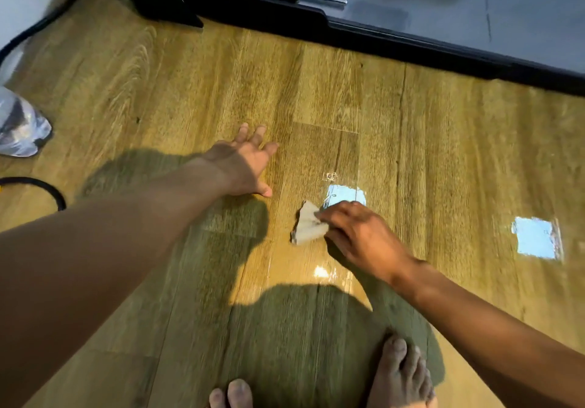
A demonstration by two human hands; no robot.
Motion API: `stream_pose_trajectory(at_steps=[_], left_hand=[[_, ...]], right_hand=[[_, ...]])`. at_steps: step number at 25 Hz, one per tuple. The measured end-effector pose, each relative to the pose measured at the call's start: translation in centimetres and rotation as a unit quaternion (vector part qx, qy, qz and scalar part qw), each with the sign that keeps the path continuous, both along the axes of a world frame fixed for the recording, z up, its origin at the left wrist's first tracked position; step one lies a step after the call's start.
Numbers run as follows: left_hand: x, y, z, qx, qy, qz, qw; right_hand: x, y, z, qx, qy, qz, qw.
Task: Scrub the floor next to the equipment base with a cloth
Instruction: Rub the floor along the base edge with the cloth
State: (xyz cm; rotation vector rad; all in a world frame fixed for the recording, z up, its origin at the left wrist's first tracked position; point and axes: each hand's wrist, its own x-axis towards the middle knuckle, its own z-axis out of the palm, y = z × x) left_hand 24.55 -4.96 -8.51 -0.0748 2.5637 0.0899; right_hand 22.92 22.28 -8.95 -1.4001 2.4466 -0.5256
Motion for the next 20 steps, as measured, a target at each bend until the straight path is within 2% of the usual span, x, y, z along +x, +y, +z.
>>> stream_pose_trajectory(at_steps=[2,5,7,12,15,17,20], left_hand=[[-0.5,-0.1,0.0,-0.006,-0.016,-0.001,1.000],[-1.0,0.2,0.0,-0.018,-0.034,0.001,0.999],[-1.2,0.5,0.1,-0.022,-0.030,0.003,0.999],[-1.5,0.7,0.0,-0.032,-0.008,0.017,0.999],[-1.9,0.1,-0.1,-0.017,0.010,0.029,0.999],[-2.5,-0.3,-0.3,-0.018,0.007,0.039,0.999],[-4.1,-0.6,-0.1,-0.015,-0.011,0.071,0.997]], right_hand=[[0.2,0.0,-0.3,0.008,0.015,-0.058,0.998],[2.3,1.0,-0.5,0.033,0.012,-0.008,0.999],[-0.2,-0.3,-0.7,0.026,0.014,0.001,1.000],[-4.0,-4.4,-1.5,0.032,0.035,-0.119,0.992],[-2.4,-3.1,-1.5,0.020,0.027,-0.078,0.996],[-4.8,-3.6,-1.6,0.014,0.037,-0.060,0.997],[-10.3,-6.5,-1.8,0.005,0.045,-0.104,0.994]])
